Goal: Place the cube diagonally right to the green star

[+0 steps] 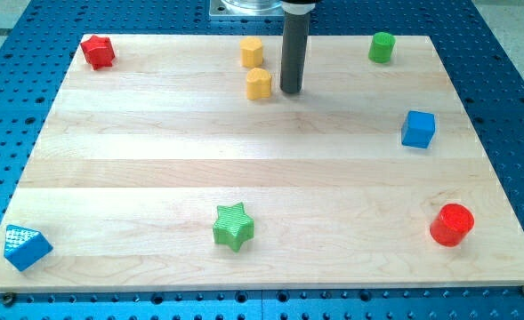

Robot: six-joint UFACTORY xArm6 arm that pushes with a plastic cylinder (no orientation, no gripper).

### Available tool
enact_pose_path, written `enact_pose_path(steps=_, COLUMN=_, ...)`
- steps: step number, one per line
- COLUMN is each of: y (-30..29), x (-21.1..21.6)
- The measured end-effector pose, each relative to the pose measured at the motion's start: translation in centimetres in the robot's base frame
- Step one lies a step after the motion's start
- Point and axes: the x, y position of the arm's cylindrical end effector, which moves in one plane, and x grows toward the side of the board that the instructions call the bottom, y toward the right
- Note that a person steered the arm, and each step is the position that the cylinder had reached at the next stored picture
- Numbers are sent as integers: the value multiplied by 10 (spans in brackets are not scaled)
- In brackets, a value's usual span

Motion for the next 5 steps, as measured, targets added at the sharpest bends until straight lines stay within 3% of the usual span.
enact_pose_path(steps=2, y=-18, x=1)
enact_pose_path(steps=4, y=130, x=-6)
enact_pose_path(steps=5, y=195, x=66)
